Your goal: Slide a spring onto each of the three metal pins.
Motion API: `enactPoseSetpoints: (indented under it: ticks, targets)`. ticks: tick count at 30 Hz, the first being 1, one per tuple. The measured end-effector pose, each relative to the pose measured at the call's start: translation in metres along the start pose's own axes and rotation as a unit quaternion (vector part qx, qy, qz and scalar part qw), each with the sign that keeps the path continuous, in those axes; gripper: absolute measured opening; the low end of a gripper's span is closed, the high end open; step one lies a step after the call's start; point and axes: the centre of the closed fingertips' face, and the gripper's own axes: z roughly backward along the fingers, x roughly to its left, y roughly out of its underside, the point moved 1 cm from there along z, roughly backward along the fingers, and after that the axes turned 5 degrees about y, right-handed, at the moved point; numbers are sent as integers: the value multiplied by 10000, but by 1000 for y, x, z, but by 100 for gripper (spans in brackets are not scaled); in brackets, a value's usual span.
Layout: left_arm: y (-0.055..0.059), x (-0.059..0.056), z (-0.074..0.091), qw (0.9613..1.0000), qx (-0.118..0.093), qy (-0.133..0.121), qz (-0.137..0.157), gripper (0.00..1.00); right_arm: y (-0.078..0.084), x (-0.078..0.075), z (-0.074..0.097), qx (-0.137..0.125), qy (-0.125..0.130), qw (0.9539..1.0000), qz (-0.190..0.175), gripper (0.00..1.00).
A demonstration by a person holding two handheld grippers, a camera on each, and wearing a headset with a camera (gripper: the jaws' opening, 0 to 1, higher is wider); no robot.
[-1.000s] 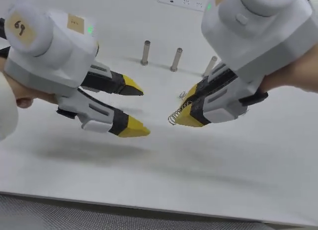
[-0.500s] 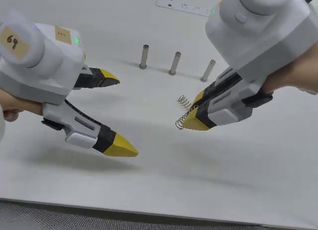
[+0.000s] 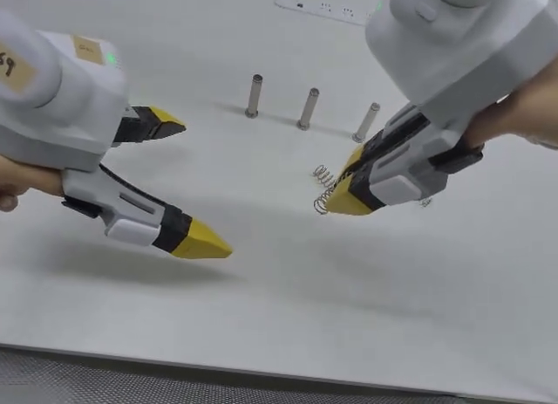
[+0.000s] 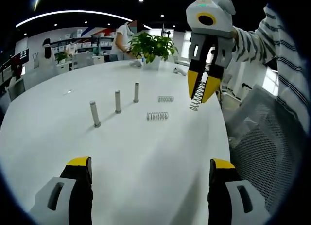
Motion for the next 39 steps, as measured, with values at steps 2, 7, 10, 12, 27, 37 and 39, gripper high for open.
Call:
enactPoseSetpoints:
  ticks: [2,7,10,12,27,37,39]
  targets:
    - [1,3,3,10000,-21,-38,54,98,-3,-3,1,-8,-7,10000,18,7]
    - [0,12,10,9998,-84,-178,73,98,-8,-11,2,44,28,9999,111,7]
    - [-1,14,12,9996,-150,-222,129,98,-11,-18,1,76,51,9999,143,7]
    - [-2,16,14,9994,-174,-291,91,98,-13,-22,1,92,53,9998,171,7]
    - [-6,32,21,9978,-257,-615,59,98,-42,-67,7,248,329,9968,680,8]
    - [-7,35,24,9969,-273,-718,149,98,-67,-91,4,290,421,9929,1075,8]
    - [-7,34,24,9969,-275,-712,165,98,-72,-95,2,314,446,9913,1197,8]
